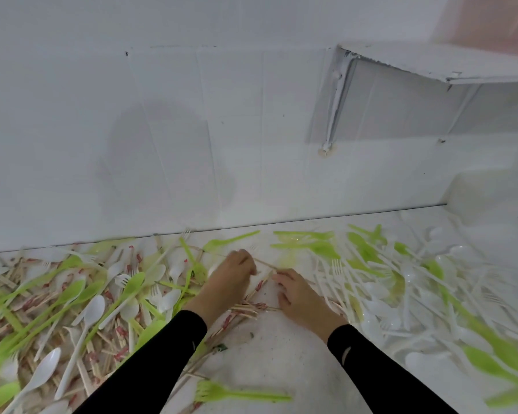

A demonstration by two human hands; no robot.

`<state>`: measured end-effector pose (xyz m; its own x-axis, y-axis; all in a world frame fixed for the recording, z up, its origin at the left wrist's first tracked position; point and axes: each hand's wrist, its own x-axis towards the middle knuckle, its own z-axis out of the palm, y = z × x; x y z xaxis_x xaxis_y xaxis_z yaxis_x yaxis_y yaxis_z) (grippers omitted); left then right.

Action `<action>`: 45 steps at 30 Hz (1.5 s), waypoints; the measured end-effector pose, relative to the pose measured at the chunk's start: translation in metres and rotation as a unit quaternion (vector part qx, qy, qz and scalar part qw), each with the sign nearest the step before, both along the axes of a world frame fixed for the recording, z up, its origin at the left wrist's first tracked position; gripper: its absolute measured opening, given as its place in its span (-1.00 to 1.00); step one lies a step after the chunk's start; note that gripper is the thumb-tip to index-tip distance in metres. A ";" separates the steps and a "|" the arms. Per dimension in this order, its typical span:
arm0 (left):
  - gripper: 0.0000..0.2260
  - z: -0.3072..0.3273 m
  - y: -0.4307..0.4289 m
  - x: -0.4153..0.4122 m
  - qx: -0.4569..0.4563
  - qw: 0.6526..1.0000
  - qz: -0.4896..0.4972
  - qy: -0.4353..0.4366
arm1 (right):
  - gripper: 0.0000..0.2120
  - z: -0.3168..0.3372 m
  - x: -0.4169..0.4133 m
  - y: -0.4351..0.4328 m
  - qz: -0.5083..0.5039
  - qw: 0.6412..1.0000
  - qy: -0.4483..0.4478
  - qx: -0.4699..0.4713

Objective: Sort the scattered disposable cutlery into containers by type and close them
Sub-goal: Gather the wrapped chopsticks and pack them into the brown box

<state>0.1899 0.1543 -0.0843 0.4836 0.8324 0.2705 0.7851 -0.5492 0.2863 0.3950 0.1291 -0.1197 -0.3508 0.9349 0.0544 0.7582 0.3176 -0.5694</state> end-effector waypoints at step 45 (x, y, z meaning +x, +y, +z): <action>-0.87 0.088 -0.093 -0.002 -0.035 0.882 0.086 -0.463 | -0.81 -0.002 0.023 -0.086 -0.030 0.988 -0.128 0.083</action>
